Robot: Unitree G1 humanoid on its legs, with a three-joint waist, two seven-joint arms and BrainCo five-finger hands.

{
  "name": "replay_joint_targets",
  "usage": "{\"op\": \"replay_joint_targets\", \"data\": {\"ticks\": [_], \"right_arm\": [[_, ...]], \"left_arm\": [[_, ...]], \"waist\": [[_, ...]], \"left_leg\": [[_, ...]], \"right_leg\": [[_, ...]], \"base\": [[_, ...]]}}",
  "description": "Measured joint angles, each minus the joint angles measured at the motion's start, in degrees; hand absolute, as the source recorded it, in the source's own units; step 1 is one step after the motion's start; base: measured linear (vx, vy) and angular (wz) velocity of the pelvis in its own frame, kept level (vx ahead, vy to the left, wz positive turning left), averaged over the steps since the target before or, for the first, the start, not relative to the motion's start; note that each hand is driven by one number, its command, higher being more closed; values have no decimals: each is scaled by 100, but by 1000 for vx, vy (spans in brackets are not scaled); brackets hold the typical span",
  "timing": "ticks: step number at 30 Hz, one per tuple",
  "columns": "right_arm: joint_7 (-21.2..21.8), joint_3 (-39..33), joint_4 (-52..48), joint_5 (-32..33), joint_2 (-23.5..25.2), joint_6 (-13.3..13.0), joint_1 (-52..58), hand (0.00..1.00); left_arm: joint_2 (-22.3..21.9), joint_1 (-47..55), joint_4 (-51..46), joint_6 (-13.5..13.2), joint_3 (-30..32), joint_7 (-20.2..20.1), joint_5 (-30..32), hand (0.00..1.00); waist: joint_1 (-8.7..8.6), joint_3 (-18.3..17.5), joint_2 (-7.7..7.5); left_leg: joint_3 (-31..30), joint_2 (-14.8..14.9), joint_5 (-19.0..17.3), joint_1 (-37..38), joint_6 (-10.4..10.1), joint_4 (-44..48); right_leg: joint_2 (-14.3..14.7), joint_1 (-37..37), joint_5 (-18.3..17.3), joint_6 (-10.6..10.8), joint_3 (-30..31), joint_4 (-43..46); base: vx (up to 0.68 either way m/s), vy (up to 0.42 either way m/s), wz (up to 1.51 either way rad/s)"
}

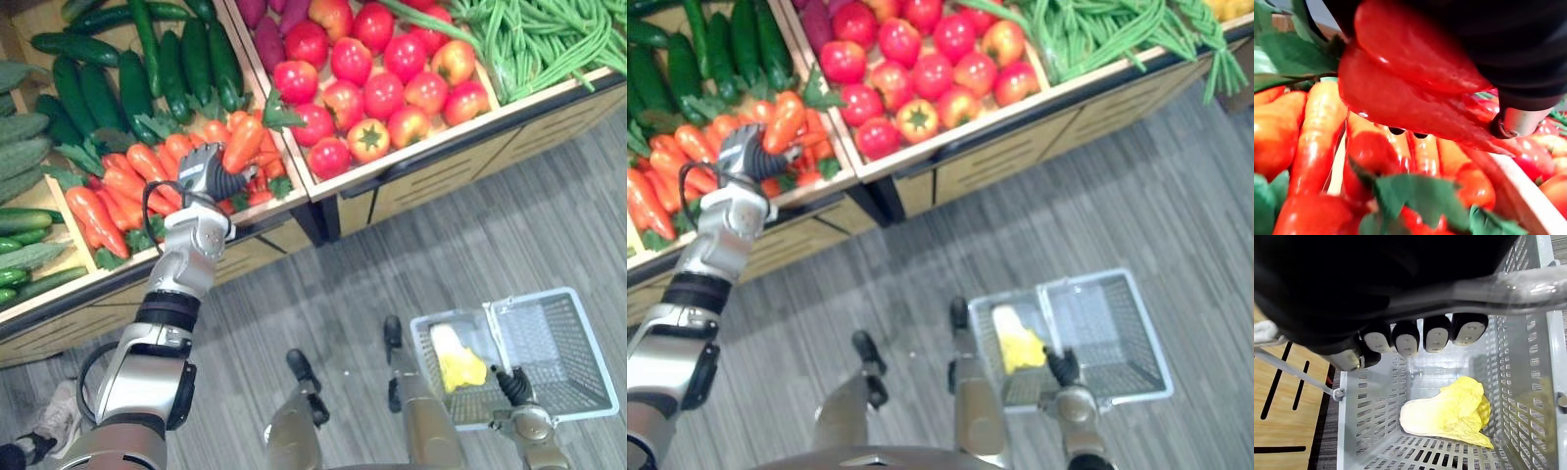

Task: Pick vegetable in the basket

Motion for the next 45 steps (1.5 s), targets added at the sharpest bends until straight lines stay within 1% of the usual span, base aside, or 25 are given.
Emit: {"op": "replay_joint_targets", "data": {"ticks": [3,5,6,8,10,11,12,14,16,18,21,24,27,30,31,32,33,34,36,38,40,41,43,44,45], "right_arm": [[5,-24,0,-44,11,67,21,100],[20,-97,-4,-60,28,67,72,100],[44,-135,-5,-60,42,67,130,100],[107,-211,1,-73,47,70,208,100],[128,-348,30,-146,50,69,236,100],[128,-503,160,-266,47,64,233,100],[131,-566,215,-284,47,64,232,100],[181,-767,406,-317,30,79,211,100],[231,-915,461,-445,8,119,273,100],[258,-995,472,-523,-91,133,312,100],[357,-1008,491,-655,-306,136,320,100],[379,-1002,490,-734,-394,133,316,100],[381,-1002,395,-734,-434,131,307,100],[440,-919,194,-743,-577,126,329,100],[475,-778,34,-749,-678,125,361,100],[526,-599,-203,-878,-822,117,428,100],[583,-434,-368,-986,-958,106,448,100],[622,-258,-581,-1148,-1143,65,465,100],[624,-64,-806,-1275,-1417,-73,489,100],[624,135,-996,-1407,-1729,-163,494,100],[626,329,-1229,-1420,-1943,-186,494,100],[630,387,-1315,-1426,-1996,-191,494,100],[633,563,-1609,-1560,-2188,-210,468,100],[634,629,-1679,-1585,-2275,-268,458,100],[633,778,-1800,-1587,-2396,-284,419,100]], "left_arm": [[4,233,-708,-3,271,38,35,100],[11,509,-1127,-16,361,95,40,100],[11,745,-1335,-49,410,127,40,100],[10,1084,-1485,-63,459,145,41,100],[8,1414,-1656,-69,531,140,43,100],[7,1654,-1781,-87,552,137,44,100],[7,1734,-1828,-113,554,136,44,100],[7,2038,-1896,-269,569,113,44,100],[9,2380,-2019,-347,567,52,43,100],[22,2622,-2130,-535,555,-83,40,100],[34,2929,-2226,-816,486,-247,27,100],[224,3170,-2248,-1023,186,-388,-9,100],[380,3471,-2551,-1149,-124,-533,-23,100],[517,3552,-2670,-1425,-570,-788,-52,100],[519,3560,-2671,-1480,-701,-828,-54,100],[545,3575,-2678,-1600,-856,-895,-56,100],[617,3615,-2702,-1684,-958,-940,-59,100],[756,3648,-2716,-1797,-1110,-996,-60,100],[915,3644,-2723,-1925,-1368,-1019,-69,100],[945,3604,-2725,-2032,-1631,-1050,-93,100],[944,3546,-2761,-2075,-1909,-1140,-295,100],[944,3543,-2782,-2083,-1965,-1176,-296,100],[943,3460,-2788,-2123,-2236,-1236,-306,100],[944,3385,-2787,-2139,-2388,-1272,-348,100],[942,3280,-2788,-2185,-2569,-1300,-487,100]], "waist": [[22,-5,-7],[34,-22,-15],[37,-74,-32],[37,-173,-26],[31,-235,-19],[23,-375,-22],[22,-434,-23],[15,-485,-15],[1,-582,-10],[0,-710,-3],[-10,-854,37],[-16,-916,34],[5,-998,0],[-15,-1076,12],[-21,-1110,16],[-48,-1166,16],[-104,-1191,10],[-164,-1226,7],[-179,-1290,-10],[-197,-1361,-11],[-262,-1386,-17],[-285,-1401,-19],[-283,-1450,-18],[-290,-1475,-15],[-293,-1493,-21]], "left_leg": [[-15,19,9,164,1,2],[-34,5,11,282,-2,1],[-52,-11,12,346,-8,0],[-112,-21,34,432,-46,-16],[-161,-38,109,549,-92,-109],[-194,-76,204,602,-99,-241],[-207,-89,235,607,-93,-280],[-269,-156,312,819,-46,-399],[-297,-211,296,963,-52,-415],[-316,-284,275,984,-60,-452],[-323,-410,282,1030,-36,-538],[-277,-473,262,1199,-12,-560],[-52,-510,210,1352,-34,-596],[210,-550,138,1526,-40,-597],[326,-560,105,1590,-58,-597],[477,-568,65,1670,-76,-598],[583,-569,36,1735,-82,-597],[701,-570,7,1811,-94,-598],[947,-570,-54,1952,-143,-598],[1143,-567,-111,2079,-171,-598],[1271,-556,-159,2212,-215,-597],[1317,-554,-170,2253,-226,-593],[1576,-550,-218,2383,-270,-593],[1619,-550,-235,2417,-280,-586],[1735,-547,-258,2483,-306,-564]], "right_leg": [[-2,206,-8,-1,-67,-11],[-20,355,-69,-81,-108,-33],[-36,450,-148,-133,-148,-63],[-40,561,-254,-163,-188,-71],[-26,661,-295,-167,-237,-71],[-23,675,-302,-165,-276,-78],[-25,677,-302,-165,-291,-81],[-40,867,-314,-148,-328,-91],[-82,1025,-341,-123,-329,-106],[-162,1067,-386,-63,-329,-168],[-260,1075,-377,-46,-317,-184],[-305,1224,-368,-31,-262,-238],[-307,1256,-323,36,-9,-274],[-291,1266,-283,98,232,-276],[-279,1269,-272,117,340,-275],[-258,1263,-260,135,483,-277],[-236,1270,-256,140,576,-275],[-207,1275,-254,144,684,-272],[-139,1269,-245,157,898,-269],[-89,1290,-245,158,1056,-265],[-47,1367,-248,158,1146,-272],[-30,1376,-253,162,1179,-267],[14,1389,-253,162,1292,-258],[35,1390,-255,159,1343,-256],[68,1397,-261,150,1418,-253]], "base": [[11,-14,12],[20,-10,9],[38,-19,9],[38,-27,11],[27,-28,12],[17,-13,12],[13,-3,13],[29,16,10],[17,37,9],[-2,35,7],[-3,43,1],[11,26,-6],[18,12,-32],[34,5,-46],[42,3,-63],[44,-4,-62],[41,-14,-64],[40,-18,-57],[30,-26,-61],[24,-32,-49],[8,-31,-30],[-4,-25,-39],[-12,-14,-41],[-19,-10,-37],[-26,-16,-43]]}}
